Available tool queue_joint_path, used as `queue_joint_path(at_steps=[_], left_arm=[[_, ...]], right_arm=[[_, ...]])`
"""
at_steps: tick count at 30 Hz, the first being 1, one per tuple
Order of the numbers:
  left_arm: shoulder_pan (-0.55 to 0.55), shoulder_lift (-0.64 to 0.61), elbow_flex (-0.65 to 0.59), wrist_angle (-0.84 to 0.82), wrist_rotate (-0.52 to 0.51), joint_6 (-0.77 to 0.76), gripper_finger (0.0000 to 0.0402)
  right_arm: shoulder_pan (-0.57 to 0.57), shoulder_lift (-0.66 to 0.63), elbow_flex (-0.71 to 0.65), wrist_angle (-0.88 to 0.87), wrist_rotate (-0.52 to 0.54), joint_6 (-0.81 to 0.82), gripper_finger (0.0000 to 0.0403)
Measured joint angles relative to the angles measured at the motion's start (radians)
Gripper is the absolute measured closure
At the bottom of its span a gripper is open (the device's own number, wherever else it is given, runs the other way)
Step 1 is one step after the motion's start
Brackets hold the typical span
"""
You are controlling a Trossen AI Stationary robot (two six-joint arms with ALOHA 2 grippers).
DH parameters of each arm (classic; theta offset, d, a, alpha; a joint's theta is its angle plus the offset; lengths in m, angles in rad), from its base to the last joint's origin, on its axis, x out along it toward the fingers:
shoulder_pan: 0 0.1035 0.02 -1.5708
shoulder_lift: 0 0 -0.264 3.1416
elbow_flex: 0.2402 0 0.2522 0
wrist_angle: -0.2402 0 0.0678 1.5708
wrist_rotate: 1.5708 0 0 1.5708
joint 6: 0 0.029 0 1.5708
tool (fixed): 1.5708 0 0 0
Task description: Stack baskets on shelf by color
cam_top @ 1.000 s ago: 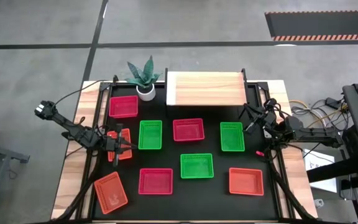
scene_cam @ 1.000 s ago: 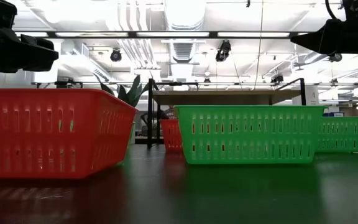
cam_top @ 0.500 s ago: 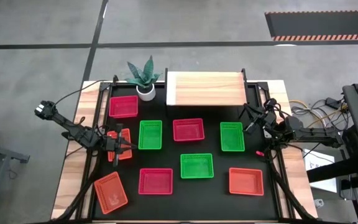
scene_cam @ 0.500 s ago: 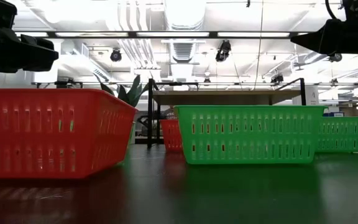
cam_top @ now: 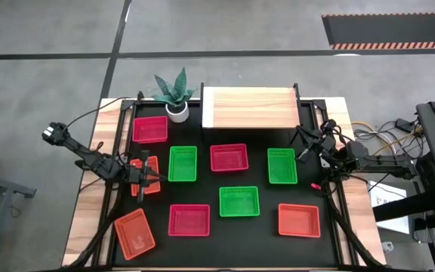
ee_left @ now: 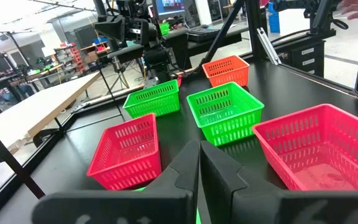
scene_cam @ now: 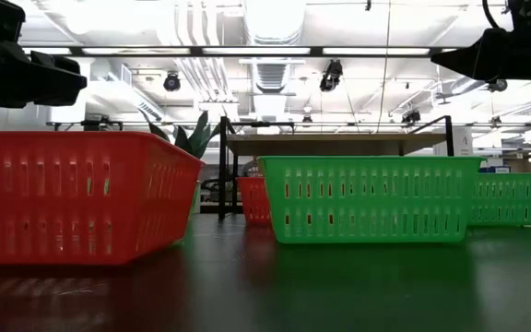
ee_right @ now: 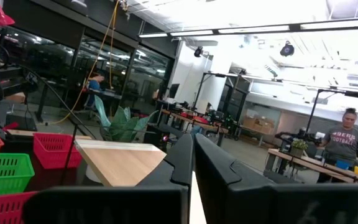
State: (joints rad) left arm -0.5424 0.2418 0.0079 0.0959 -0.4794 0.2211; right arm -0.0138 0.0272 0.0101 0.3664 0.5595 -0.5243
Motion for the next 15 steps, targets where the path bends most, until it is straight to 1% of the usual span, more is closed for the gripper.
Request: queue_joint_path(at_steps=[12, 15], left_arm=[[0.0, 0.0, 0.0, 0.0, 0.0, 0.0, 0.0402], [0.0, 0.0, 0.0, 0.001, 0.0, 0.027, 0.0402]], right_arm=[[0.0, 0.0, 0.0, 0.0, 0.0, 0.0, 0.0394], [0.0, 0.0, 0.0, 0.0, 0.0, 0.0, 0.0394]])
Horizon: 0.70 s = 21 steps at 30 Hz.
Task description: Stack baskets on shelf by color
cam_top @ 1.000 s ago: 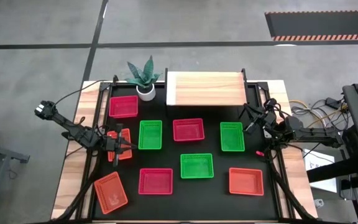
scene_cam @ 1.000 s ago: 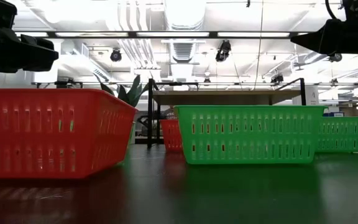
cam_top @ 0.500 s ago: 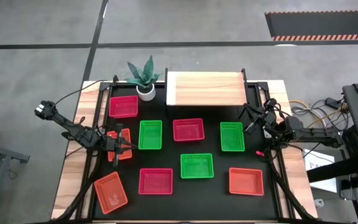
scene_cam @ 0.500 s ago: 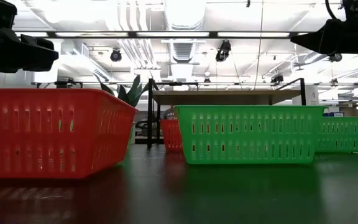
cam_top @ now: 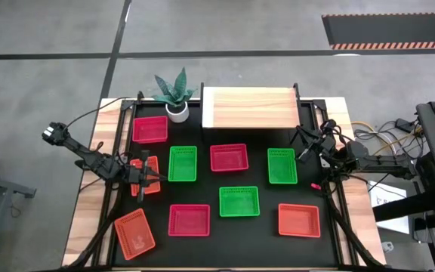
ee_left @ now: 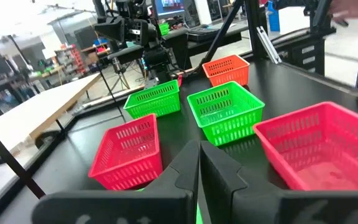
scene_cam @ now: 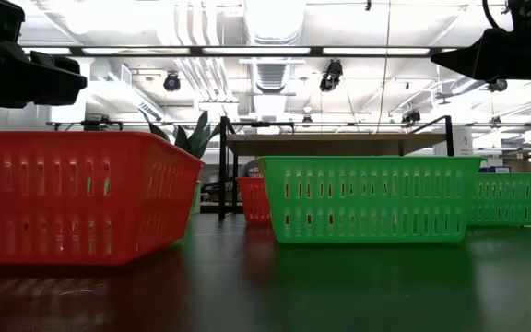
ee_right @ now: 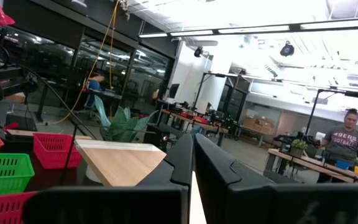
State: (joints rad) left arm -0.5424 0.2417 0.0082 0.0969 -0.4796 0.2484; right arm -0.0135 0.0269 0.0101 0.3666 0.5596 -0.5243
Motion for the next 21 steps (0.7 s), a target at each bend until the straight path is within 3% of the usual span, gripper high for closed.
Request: queue_joint_path(at_steps=[9, 15, 21], left_arm=[[0.0, 0.0, 0.0, 0.193, 0.001, 0.021, 0.0402], [0.0, -0.001, 0.0, 0.244, 0.056, -0.059, 0.0402], [0.0, 0.0, 0.0, 0.324, 0.056, -0.059, 0.0402]], right_arm=[[0.0, 0.0, 0.0, 0.001, -0.003, 0.198, 0.0394], [0.0, 0.002, 0.0, -0.008, -0.069, 0.756, 0.0394], [0.0, 0.002, 0.0, -0.009, -0.061, 0.729, 0.0394]])
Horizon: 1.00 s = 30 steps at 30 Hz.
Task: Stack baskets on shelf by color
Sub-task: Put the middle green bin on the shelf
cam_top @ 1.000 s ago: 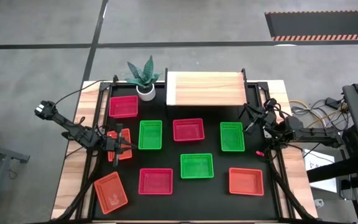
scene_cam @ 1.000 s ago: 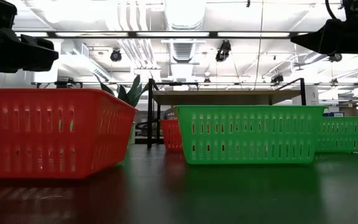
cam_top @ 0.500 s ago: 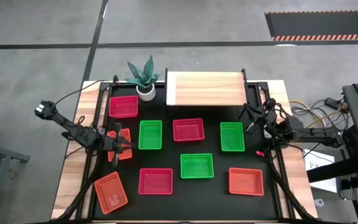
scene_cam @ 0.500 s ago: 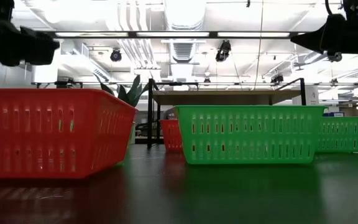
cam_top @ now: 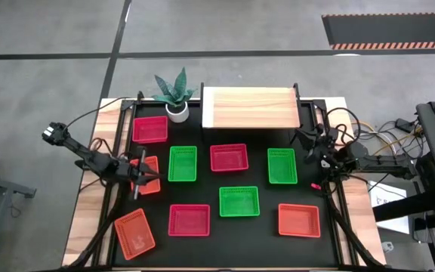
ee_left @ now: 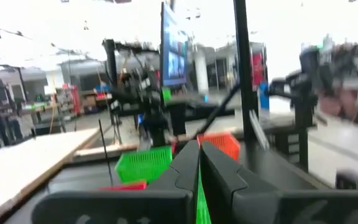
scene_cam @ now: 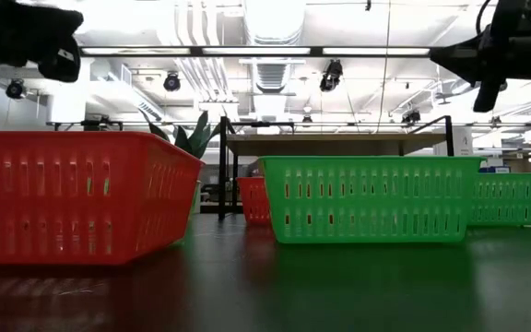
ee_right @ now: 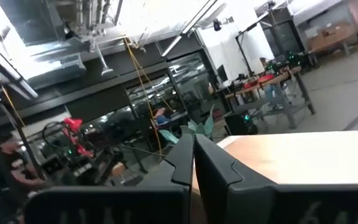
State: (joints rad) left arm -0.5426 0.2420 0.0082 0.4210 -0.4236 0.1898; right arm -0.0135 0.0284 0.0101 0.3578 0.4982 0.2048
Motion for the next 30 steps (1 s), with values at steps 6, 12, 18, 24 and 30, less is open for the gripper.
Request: queue_joint_path(at_steps=[6, 12, 18, 24, 30], left_arm=[[0.0, 0.0, 0.0, 0.17, -0.001, 0.01, 0.0402], [0.001, 0.001, 0.0, 0.288, 0.0, 0.152, 0.0402], [0.001, 0.007, 0.003, 0.339, 0.0, 0.161, 0.0402], [0.001, 0.011, 0.008, 0.343, 0.0, 0.16, 0.0402], [0.001, 0.011, 0.01, 0.35, 0.0, 0.161, 0.0402]], right_arm=[[0.0, 0.0, 0.0, 0.002, 0.0, -0.247, 0.0394], [0.0, 0.0, 0.0, 0.024, 0.0, -0.236, 0.0394], [0.0, 0.0, 0.0, 0.014, -0.001, -0.16, 0.0394], [0.0, 0.0, 0.0, 0.014, 0.0, -0.157, 0.0394], [0.0, 0.0, 0.0, 0.014, 0.0, -0.128, 0.0394]])
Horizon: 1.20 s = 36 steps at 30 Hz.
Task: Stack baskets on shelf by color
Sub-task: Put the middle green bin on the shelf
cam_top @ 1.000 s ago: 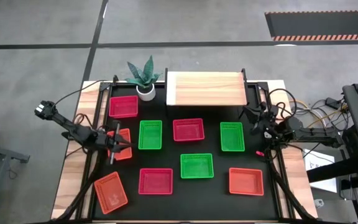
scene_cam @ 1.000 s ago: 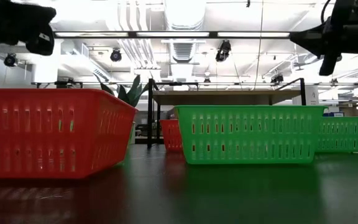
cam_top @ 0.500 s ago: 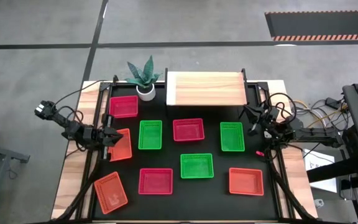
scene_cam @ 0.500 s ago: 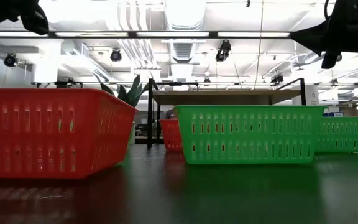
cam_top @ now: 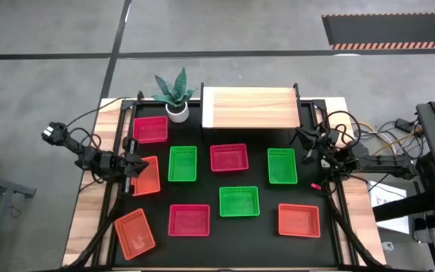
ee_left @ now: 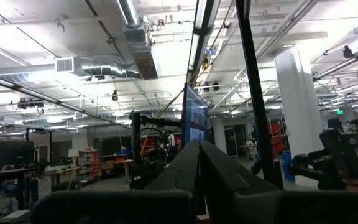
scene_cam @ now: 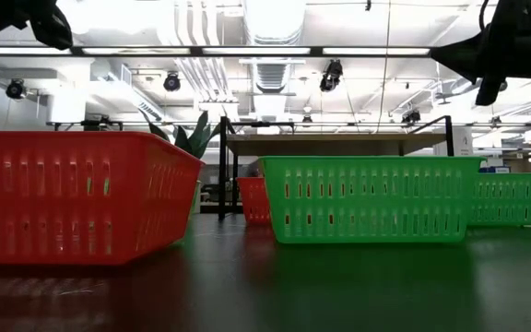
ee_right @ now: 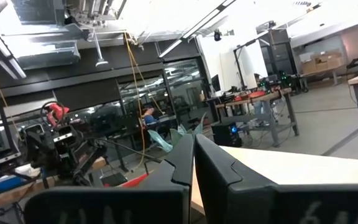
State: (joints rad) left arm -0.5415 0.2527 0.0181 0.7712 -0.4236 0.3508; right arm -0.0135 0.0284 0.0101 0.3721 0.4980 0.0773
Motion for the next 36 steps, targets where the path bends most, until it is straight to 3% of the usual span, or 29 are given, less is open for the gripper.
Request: queue_joint_path(at_steps=[11, 16, 22, 29, 36], left_arm=[[0.0, 0.0, 0.002, 0.1, 0.0, 0.038, 0.0402], [0.0, 0.0, 0.002, 0.162, 0.0, 0.101, 0.0402], [0.0, 0.0, 0.002, 0.268, 0.0, 0.182, 0.0402], [0.0, -0.001, 0.002, 0.385, 0.0, 0.237, 0.0402], [0.0, 0.0, 0.002, 0.396, 0.0, 0.235, 0.0402]], right_arm=[[0.0, 0.0, 0.0, 0.026, -0.002, -0.007, 0.0394], [0.0, 0.034, 0.0, 0.072, -0.183, -0.018, 0.0394], [0.0, 0.138, 0.005, 0.188, -0.26, -0.041, 0.0394], [0.011, 0.305, 0.113, 0.187, -0.321, -0.121, 0.0394], [0.103, 0.485, 0.269, 0.108, -0.323, -0.234, 0.0394]])
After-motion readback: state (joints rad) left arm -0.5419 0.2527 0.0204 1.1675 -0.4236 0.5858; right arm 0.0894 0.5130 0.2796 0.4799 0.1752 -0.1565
